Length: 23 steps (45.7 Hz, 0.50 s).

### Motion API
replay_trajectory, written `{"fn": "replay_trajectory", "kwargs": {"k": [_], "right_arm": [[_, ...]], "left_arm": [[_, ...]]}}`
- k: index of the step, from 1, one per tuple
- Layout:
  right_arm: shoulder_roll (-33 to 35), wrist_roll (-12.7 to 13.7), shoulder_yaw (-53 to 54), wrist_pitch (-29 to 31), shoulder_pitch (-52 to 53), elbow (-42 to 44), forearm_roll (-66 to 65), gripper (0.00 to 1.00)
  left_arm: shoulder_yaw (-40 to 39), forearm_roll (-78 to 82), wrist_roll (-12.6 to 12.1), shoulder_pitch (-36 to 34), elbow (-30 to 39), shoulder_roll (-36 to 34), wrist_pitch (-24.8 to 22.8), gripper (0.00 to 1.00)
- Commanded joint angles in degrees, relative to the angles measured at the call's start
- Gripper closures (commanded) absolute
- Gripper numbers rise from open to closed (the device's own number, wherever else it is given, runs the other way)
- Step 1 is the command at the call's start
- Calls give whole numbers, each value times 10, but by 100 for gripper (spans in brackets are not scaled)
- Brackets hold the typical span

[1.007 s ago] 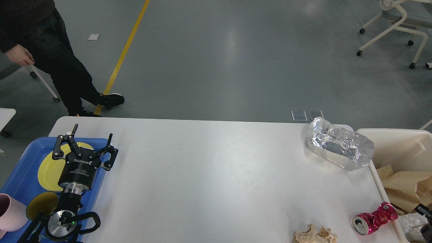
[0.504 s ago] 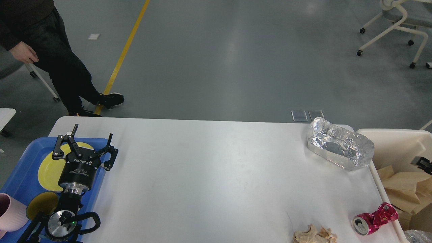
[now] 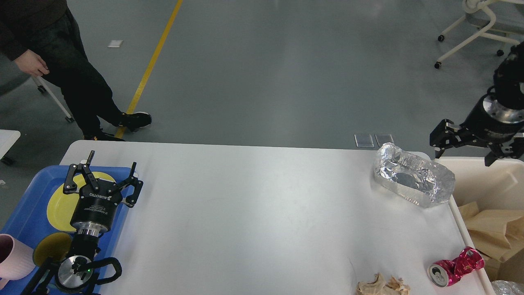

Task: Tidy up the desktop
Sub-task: 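Move the right gripper over the clear plastic container and lower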

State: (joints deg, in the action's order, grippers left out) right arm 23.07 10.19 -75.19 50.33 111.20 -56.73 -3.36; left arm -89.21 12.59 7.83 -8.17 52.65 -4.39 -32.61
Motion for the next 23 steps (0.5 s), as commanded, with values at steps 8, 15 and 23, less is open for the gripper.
{"fn": "replay_trajectory", "kwargs": {"k": [8,15,23], "right_arm": [[-39,3,-8,37,294,-273,7,0],[-41,3,4,26,368,-382,8,1],[-44,3,2,-10,352,-383,8,2]], "left_arm": [[0,0,1,0,0,0,0,4],[0,0,1,0,-1,0,0,4],[0,0,0,0,0,0,0,4]]}}
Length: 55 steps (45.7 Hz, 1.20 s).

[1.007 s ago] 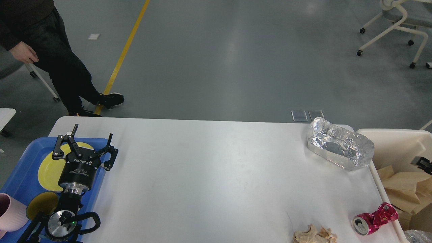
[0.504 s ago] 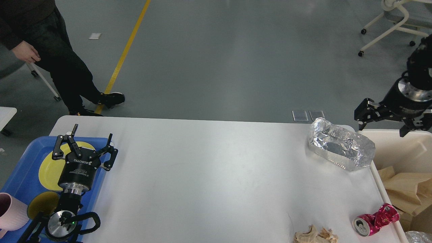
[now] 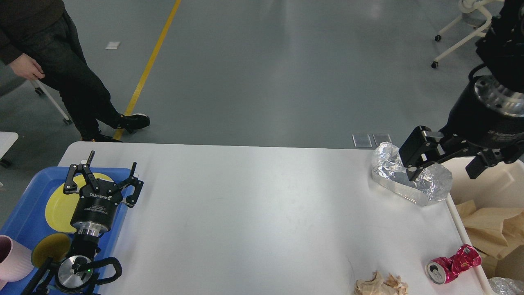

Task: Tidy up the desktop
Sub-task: 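Move the right gripper over the clear plastic container and lower, then grasp the clear plastic container with the right gripper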

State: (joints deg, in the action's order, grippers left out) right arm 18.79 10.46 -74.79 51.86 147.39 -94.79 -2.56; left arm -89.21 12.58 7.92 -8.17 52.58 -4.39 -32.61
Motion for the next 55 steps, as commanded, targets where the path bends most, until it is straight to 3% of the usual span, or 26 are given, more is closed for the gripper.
{"fn": "replay_trajectory", "kwargs": {"k": [1,6,13,19,32,39,43,51,55], "right_arm": [[1,0,-3,-32,-11,-2,0,2],[5,0,-5,-54,-27,5,-3,10],[6,0,0,-105,-113,70,-3,8],[7,0,29,-156,-265,206,2,4],[-10,-11,88,-178,-518,428,-91,8],[-66,-25,83,-263,-660,537,-160,8],[-70,-54,83,-314,-727,601,-219,8],[-74,-183,59,-399,-796,667,-302,8],[-77,-191,18,-437,-817,691,-311,8]], "left_arm": [[0,0,0,0,1,0,0,4],[0,0,0,0,1,0,0,4],[0,0,-1,0,1,0,0,4],[0,1,-1,0,1,0,0,4],[0,0,-1,0,1,0,0,4],[0,1,0,0,0,0,0,4],[0,0,0,0,1,0,0,4],[0,0,0,0,1,0,0,4],[0,0,0,0,1,0,0,4]]}}
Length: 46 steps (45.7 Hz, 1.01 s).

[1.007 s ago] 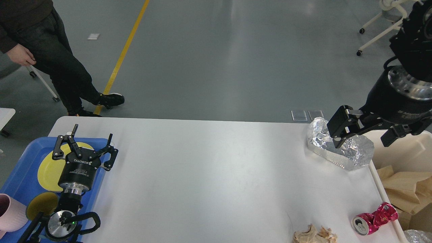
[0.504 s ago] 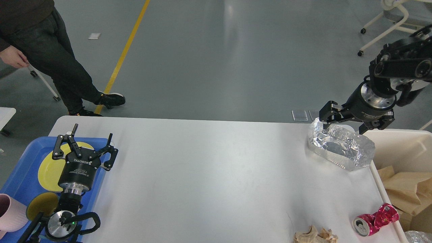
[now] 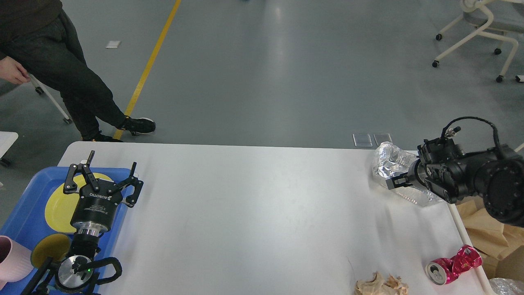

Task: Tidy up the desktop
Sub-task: 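Grasp the clear plastic container with the right gripper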

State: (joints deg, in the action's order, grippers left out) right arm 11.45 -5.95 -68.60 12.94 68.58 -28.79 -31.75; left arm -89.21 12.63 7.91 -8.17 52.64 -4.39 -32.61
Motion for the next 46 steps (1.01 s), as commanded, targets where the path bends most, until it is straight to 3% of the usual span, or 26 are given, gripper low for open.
{"fn": "replay_trajectory", "kwargs": {"k": [1,29,46], "right_arm": [[-5,-27,-57,-55,-36,35,-20,8],[-60,-26,-94,-120,-118,88,9,7],[-79,-25,-91,-121,-120,93,22,7]], "left_arm": [[0,-1,0,0,-1,0,-1,4],[0,-1,0,0,0,0,0,4],[0,-1,0,0,0,0,0,4]]}}
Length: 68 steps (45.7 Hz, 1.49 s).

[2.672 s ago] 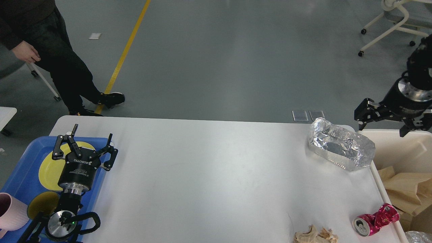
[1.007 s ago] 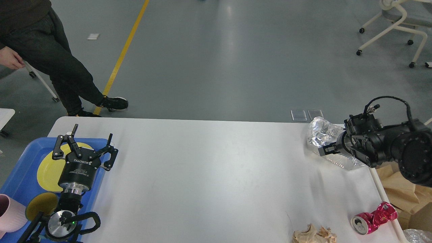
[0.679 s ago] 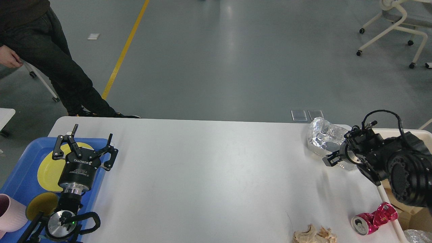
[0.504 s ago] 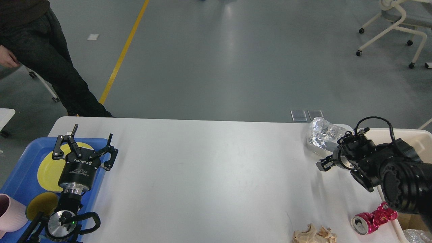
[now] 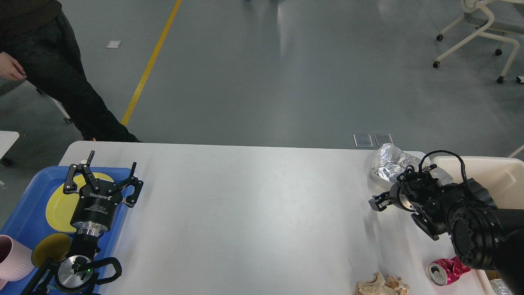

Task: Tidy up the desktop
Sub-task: 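Grasp the clear plastic container with the right gripper, then lift the clear container and carry it into the white bin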

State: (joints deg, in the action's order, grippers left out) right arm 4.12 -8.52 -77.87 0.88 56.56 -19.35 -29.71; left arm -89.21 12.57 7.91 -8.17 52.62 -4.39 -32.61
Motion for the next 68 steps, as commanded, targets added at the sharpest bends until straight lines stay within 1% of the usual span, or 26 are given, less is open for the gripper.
{"fn": "replay_trajectory", "kwargs": {"k": [1,6,10,13,14,18,22,23,27,32,35,42,51,56,63,68], "right_arm": [[-7,1,3,1,0,-2,4,7],[-16,4,11,1,-8,-2,9,8],[-17,4,14,1,-8,-2,21,12],[-14,5,14,0,-7,-3,32,20],[-14,5,14,1,-6,-4,34,22],[-14,5,14,1,-6,-5,38,23],[-12,5,15,1,-7,-8,38,32],[-12,5,15,1,-7,-9,38,36],[-14,5,14,5,-7,-11,39,60],[-12,10,15,9,-8,-14,40,82],[-10,17,15,10,-7,-23,40,100],[-10,35,22,11,-5,-31,44,100],[-10,38,27,11,6,-46,71,100],[-9,38,27,15,40,-83,115,100],[12,39,28,61,124,-151,174,100],[27,51,34,122,203,-197,219,100]], "left_arm": [[0,0,0,0,0,0,0,4],[0,0,0,0,0,0,0,4],[0,0,0,0,0,0,0,4],[0,0,0,0,0,0,0,4],[0,0,0,0,0,0,0,4],[0,0,0,0,0,0,0,4],[0,0,0,0,0,0,0,4],[0,0,0,0,-1,0,0,4],[0,0,0,0,-1,0,0,4],[0,0,0,0,0,0,0,4],[0,0,0,-1,0,0,0,4],[0,0,0,0,0,0,0,4],[0,0,0,0,0,0,0,4],[0,0,-1,0,0,0,0,4],[0,0,-1,0,0,0,0,4],[0,0,-1,0,0,0,0,4]]}}
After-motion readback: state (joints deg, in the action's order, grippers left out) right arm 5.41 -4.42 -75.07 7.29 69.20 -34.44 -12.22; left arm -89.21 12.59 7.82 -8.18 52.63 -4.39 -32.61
